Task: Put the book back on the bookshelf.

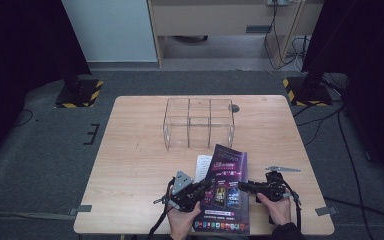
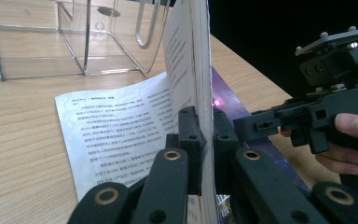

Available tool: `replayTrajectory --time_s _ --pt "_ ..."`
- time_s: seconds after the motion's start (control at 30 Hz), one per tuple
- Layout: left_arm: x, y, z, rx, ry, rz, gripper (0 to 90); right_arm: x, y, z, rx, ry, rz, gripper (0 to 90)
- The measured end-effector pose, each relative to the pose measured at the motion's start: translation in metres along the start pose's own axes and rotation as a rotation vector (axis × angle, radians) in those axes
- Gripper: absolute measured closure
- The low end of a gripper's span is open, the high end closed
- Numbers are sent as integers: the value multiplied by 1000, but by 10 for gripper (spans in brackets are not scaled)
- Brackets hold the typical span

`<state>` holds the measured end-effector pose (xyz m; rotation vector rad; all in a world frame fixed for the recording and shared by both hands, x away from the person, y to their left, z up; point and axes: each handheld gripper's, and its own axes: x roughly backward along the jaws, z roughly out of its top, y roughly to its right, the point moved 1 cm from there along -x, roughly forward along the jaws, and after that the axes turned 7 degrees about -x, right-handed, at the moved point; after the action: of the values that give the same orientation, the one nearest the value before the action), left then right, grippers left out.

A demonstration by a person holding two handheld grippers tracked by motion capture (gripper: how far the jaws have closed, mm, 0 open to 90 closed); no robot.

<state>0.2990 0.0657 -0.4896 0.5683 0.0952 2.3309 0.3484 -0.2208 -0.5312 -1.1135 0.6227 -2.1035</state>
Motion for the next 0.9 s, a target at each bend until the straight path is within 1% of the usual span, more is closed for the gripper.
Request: replayTrajectory --time_s 0.13,0.23,0.3,0.37,0.43,0.47,0.5,0.53,0.6,0.63,0.67,0.7,0.73,0.8,0.83,0.9 --pt "0 -2 -1 -1 -7 6 856 2 -1 1 -20 10 21 737" --pt "0 -4 -3 3 -13 11 855 3 -2 1 -21 11 22 749" --pt "0 -6 -5 6 -20 18 853 3 -5 1 -30 12 24 761" --pt "0 -8 -6 4 -28 27 852 4 -7 0 -24 17 21 774" --pt "-1 -11 -8 3 -38 44 850 4 -7 1 -25 19 23 778" --pt "-2 -14 -9 6 -51 52 841 4 -9 0 -22 24 22 786" --pt "-2 -14 -9 6 -51 52 837 4 -10 0 -22 25 22 789" --pt "-2 -17 -11 11 -67 54 830 5 -11 1 -24 26 24 793" --pt "-2 -18 -11 10 -72 58 812 5 -11 1 -22 27 25 797" --pt "-3 -19 -12 2 -83 64 812 5 -12 1 -21 29 27 801" --pt "-3 -21 -13 -5 -101 73 782 5 -14 1 -19 35 29 811" --pt "-4 -22 -14 -5 -108 73 767 5 -14 1 -17 37 30 815" --pt "-4 -24 -14 -1 -113 74 754 6 -16 1 -26 37 33 820" --pt "-5 -25 -15 -4 -118 79 739 6 -16 1 -20 44 35 824" --pt "-5 -27 -16 -4 -125 86 700 7 -16 2 -17 49 38 829" --pt "-6 -32 -19 6 -141 75 674 9 -19 3 -22 67 55 840"
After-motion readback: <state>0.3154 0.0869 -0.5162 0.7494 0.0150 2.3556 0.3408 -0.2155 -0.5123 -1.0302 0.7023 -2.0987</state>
